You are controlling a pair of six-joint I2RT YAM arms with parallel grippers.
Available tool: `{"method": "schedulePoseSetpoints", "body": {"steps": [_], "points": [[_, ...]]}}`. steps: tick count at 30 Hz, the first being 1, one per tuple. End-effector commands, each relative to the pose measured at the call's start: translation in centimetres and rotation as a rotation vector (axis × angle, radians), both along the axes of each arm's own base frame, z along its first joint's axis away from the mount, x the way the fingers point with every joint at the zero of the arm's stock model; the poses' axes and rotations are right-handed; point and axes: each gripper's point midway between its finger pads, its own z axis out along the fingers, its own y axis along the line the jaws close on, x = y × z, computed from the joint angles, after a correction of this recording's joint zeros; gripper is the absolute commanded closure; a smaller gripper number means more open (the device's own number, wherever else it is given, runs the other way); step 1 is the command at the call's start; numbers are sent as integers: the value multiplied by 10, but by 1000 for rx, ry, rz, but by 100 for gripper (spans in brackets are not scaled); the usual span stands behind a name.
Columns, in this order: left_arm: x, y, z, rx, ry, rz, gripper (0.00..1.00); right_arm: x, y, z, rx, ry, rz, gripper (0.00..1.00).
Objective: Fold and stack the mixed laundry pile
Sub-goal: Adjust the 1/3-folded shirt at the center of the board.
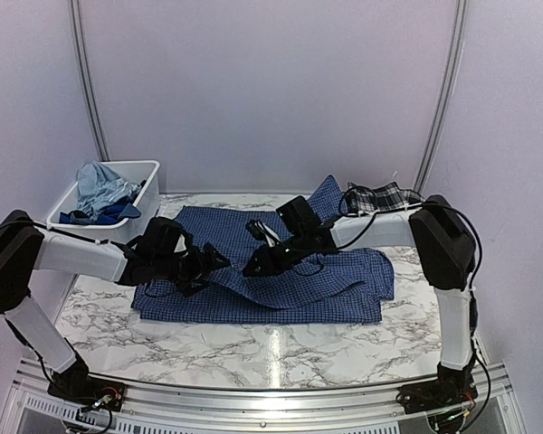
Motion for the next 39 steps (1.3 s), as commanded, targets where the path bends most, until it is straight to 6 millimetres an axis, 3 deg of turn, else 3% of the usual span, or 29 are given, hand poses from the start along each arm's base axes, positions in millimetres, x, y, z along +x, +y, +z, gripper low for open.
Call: {"method": "schedulePoseSetpoints", "body": {"steps": [1,5,10,14,19,22,24,26,29,33,35,37,39], "points": [[12,-11,10,-39,-22,-26,5,-3,26,2,6,-5,45,73],[6,-4,11,-46,-10,-11,6,-36,48,7,45,-11,169,76],[-11,10,-1,-39,33,14,7,-74,55,9,82,-9,307,78],[-23,17,-11,-31,62,17,8,-80,51,20,93,-29,326,74],[-22,15,-5,-18,17,-15,27,-70,36,49,127,-54,273,70],[-19,12,1,-17,-11,-35,44,-58,8,61,129,-51,192,66],[-17,9,4,-13,-30,-53,63,-48,-17,64,107,-49,123,65],[-14,5,9,-9,-59,-81,80,-41,-45,62,78,-41,60,65],[-8,-6,17,11,-107,-151,98,-32,-94,51,18,-36,-60,62],[2,-29,43,121,-222,-300,100,-18,-157,37,-19,-13,-224,59],[3,-37,58,220,-303,-389,100,-15,-177,32,-40,-8,-274,59],[7,-33,68,289,-362,-416,100,-14,-192,27,-59,1,-311,58],[10,-19,60,348,-360,-402,100,-16,-202,21,-77,13,-334,58]]}}
